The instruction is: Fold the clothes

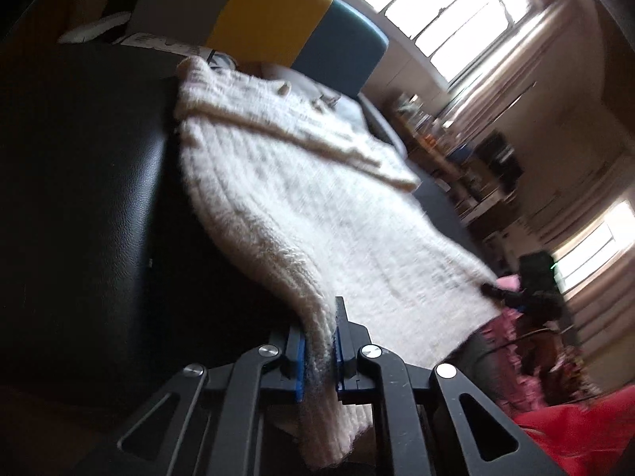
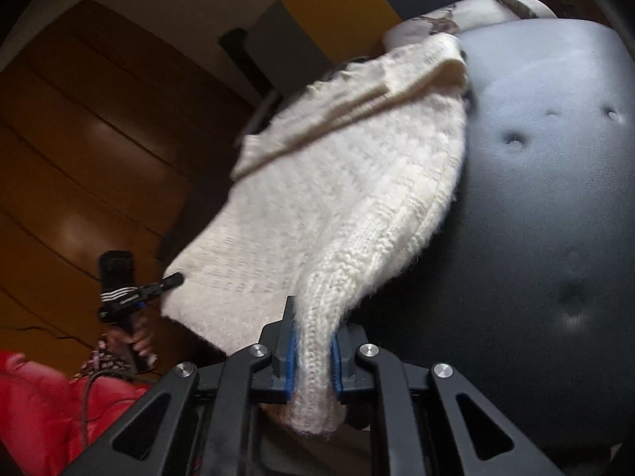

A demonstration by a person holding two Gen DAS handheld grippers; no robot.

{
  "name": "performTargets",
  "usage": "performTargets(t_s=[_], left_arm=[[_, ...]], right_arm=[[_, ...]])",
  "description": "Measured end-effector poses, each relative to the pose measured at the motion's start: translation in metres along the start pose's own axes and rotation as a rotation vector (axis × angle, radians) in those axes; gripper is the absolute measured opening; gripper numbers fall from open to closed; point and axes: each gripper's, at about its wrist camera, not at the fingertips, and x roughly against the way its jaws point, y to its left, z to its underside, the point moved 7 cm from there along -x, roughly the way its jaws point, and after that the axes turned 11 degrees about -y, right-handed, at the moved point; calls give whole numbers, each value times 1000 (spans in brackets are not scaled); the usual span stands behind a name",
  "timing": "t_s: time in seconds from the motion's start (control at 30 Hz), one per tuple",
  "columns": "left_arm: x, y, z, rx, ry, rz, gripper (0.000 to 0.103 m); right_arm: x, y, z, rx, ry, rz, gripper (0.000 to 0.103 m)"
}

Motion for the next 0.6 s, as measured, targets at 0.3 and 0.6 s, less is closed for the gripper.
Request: performTargets(t_s=[0.3,0.6], left_arm=[[57,-49,-35,104,-126,191,11],[60,-40,-79,265,-205,301,11]], right_arm=[[66,46,-8,-101,-142,-178,12],[84,76,-69,-89,-260,-267,12]])
